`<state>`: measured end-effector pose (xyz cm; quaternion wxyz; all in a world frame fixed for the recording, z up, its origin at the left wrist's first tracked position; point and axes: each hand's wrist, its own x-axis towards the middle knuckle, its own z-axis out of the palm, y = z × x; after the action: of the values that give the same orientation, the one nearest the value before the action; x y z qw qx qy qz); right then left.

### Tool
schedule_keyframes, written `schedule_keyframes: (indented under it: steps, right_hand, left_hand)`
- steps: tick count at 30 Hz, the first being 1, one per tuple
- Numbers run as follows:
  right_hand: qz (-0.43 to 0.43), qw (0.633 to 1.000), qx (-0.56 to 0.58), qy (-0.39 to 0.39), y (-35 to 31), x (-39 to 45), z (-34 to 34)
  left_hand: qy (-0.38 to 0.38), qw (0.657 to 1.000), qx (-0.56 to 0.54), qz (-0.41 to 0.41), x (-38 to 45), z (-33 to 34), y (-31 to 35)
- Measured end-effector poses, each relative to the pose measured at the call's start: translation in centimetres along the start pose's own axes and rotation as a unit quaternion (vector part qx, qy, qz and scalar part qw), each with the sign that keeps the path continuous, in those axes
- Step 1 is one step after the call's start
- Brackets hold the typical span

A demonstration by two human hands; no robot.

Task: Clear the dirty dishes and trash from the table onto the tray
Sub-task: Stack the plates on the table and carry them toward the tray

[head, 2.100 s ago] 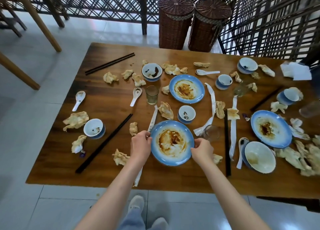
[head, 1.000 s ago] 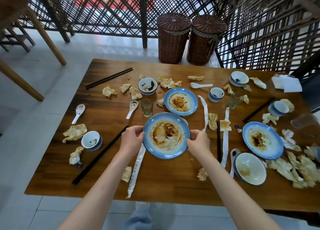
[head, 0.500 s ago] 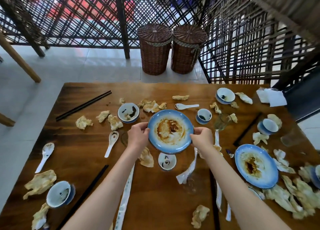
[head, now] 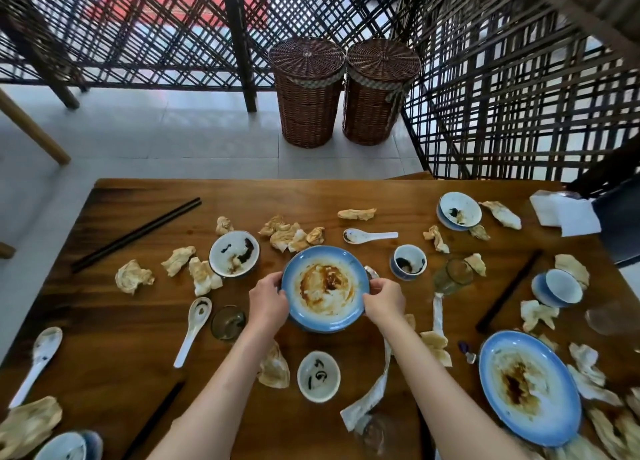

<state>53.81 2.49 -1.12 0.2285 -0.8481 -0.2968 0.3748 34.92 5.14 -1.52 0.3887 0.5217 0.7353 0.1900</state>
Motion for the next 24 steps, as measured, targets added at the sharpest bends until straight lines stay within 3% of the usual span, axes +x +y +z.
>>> schedule_keyframes:
  steps: [24]
  right_hand:
    - [-0.018, 1.0, 0.008, -0.021, 1.5, 0.9, 0.7]
  left_hand:
    - [0.07, 0.996, 0.038, 0.029, -0.4, 1.3, -0.8]
